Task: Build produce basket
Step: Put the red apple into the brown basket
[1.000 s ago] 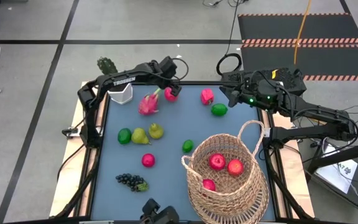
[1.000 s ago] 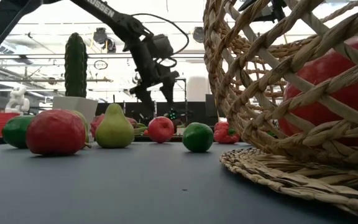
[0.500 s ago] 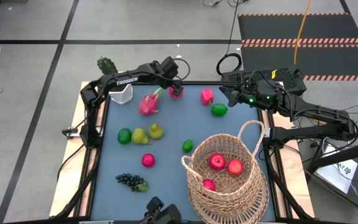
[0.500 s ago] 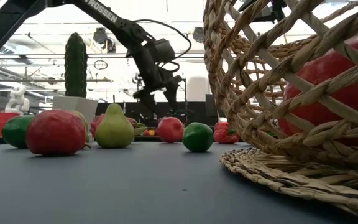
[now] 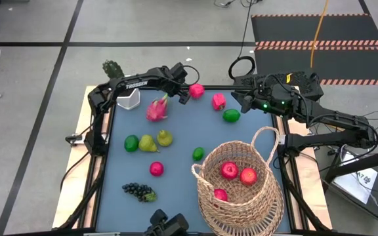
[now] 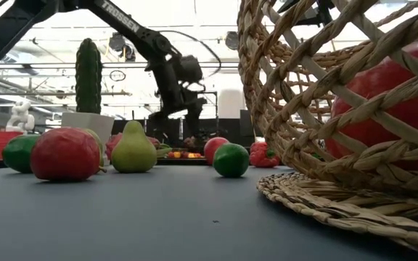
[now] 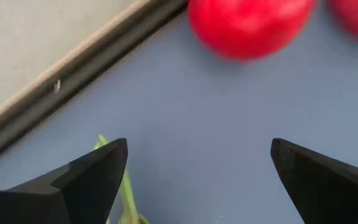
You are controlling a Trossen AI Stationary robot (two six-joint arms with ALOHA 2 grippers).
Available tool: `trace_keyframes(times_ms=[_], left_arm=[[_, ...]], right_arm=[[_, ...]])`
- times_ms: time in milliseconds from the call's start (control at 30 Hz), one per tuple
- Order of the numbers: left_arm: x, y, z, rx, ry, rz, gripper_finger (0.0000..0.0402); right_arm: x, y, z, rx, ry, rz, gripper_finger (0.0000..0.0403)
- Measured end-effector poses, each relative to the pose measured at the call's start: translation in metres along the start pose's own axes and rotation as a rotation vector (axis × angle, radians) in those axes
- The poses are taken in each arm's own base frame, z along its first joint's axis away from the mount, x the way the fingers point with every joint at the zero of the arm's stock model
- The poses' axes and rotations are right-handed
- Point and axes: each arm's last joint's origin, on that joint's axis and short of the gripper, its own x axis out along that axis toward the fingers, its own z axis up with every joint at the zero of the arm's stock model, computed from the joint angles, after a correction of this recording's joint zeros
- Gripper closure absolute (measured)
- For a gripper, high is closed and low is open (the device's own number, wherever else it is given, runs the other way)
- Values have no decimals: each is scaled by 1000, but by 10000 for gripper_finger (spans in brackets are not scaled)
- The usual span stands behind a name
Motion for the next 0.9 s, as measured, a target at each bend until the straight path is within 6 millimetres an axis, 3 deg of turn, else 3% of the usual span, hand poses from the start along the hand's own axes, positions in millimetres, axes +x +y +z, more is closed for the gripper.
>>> trace_keyframes(times_ms=[133,267,633,900], left_arm=[[-18,-8,12,26,-131,-98,5],[-18,-13,20,-7,-221,-150,5],[14,-13,30,40,-320,-75,5],[32,-7,23,57,-246,-10,5]], right_arm=[[2,0,-1,-2,5,-4,263],[3,0,-2,-3,10,-8,263],[6,0,-4,28,37,6,264],[6,1,-4,33,51,23,264]])
